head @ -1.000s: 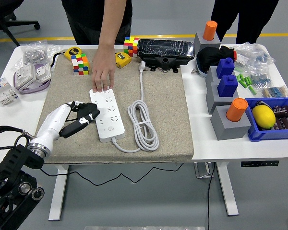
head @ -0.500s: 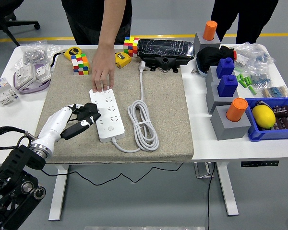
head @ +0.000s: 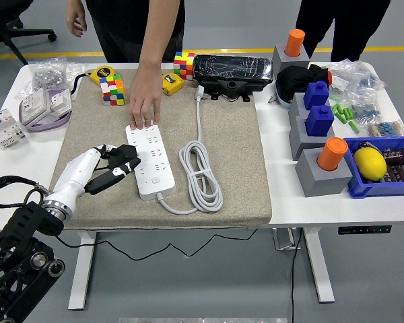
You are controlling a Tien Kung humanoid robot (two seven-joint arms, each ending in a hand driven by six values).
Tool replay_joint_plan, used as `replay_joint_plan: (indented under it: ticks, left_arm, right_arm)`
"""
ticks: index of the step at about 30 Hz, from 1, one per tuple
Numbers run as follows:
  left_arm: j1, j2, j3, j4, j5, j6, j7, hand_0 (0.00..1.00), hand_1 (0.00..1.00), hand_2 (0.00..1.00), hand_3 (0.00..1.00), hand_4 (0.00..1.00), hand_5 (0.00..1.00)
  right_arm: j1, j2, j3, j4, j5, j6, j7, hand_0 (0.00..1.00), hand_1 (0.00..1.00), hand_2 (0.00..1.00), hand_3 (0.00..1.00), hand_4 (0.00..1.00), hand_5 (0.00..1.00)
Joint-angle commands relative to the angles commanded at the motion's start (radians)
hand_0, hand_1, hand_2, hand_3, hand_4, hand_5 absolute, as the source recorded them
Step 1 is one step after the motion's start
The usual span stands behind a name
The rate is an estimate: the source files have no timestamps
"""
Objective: Pick up the plug,place it near the board,insert it into the board,press the button
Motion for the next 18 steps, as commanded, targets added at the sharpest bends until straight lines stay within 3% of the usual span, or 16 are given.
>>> replay_joint_plan:
  ticks: [18]
  left_arm:
    - [-0.03,-0.008,0.025,0.039,-0.004,-0.004,-0.008,0.845,0.806,0.78,0.762,0.998,0.998]
  right_arm:
    - [0.007,-0.001,0.007,0.0,-0.003,0.002,0.001,0.826,0.768,0.759,0.804,0.998,0.998]
